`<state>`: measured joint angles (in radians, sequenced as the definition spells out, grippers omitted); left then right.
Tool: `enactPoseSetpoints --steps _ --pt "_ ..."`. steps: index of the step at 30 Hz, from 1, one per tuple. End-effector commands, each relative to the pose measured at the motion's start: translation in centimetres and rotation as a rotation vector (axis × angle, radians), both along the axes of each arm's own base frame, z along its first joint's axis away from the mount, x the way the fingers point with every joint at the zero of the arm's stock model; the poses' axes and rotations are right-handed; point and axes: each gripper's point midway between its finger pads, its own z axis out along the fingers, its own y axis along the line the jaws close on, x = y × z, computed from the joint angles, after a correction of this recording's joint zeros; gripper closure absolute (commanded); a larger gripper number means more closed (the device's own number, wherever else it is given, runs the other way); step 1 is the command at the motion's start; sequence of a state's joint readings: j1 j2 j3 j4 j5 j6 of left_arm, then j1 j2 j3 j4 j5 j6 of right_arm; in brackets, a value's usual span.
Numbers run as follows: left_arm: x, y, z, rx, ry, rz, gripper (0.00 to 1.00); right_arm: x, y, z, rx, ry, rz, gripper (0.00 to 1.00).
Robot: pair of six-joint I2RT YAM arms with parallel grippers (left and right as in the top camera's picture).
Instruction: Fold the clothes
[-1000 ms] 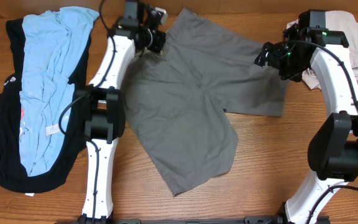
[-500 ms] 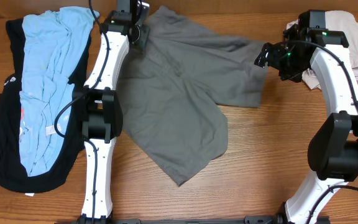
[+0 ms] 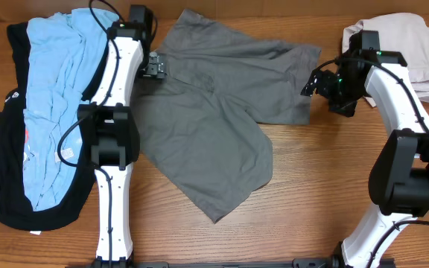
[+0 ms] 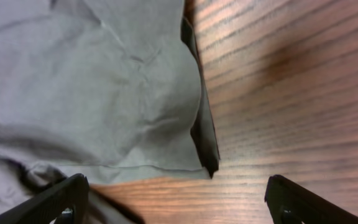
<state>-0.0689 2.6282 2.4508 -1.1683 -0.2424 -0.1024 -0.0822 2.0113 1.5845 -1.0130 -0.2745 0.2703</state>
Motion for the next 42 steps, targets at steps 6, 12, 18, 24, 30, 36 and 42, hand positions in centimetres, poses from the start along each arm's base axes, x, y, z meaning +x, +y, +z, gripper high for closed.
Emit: enactPoseSetpoints --steps 6,12,18,24,30,36,42 --pt "1.3 -2.3 7.0 -0.183 -0.103 -0.049 0.00 -1.1 2.3 -3.6 0.022 -0.003 0.030 0.17" --pt "1.0 -3.7 13.6 -0.259 -0.207 -0.100 0.00 -2.2 2.4 -5.6 -0.014 0.011 0.041 0.67" --pt "0.3 -3.7 15.3 -0.256 -0.222 -0.109 0.00 -5.1 -0.9 -6.4 -0.124 0.158 -0.078 0.96" --pt "0.0 -3.7 15.1 -0.256 -0.210 -0.108 0.00 -6.5 -3.3 -6.3 -0.098 0.228 -0.176 0.80" --pt "-0.1 -3.7 15.1 -0.256 -0.205 -0.107 0.00 -5.9 -1.9 -3.5 0.008 0.171 -0.076 0.00" --pt "-1.0 -4.6 15.9 -0.299 -0.187 -0.159 0.00 -7.3 1.8 3.2 0.093 0.036 0.103 0.02" --pt "-2.9 -5.0 18.2 -0.320 -0.180 -0.184 0.00 -10.5 6.6 3.3 0.088 0.094 0.298 0.04"
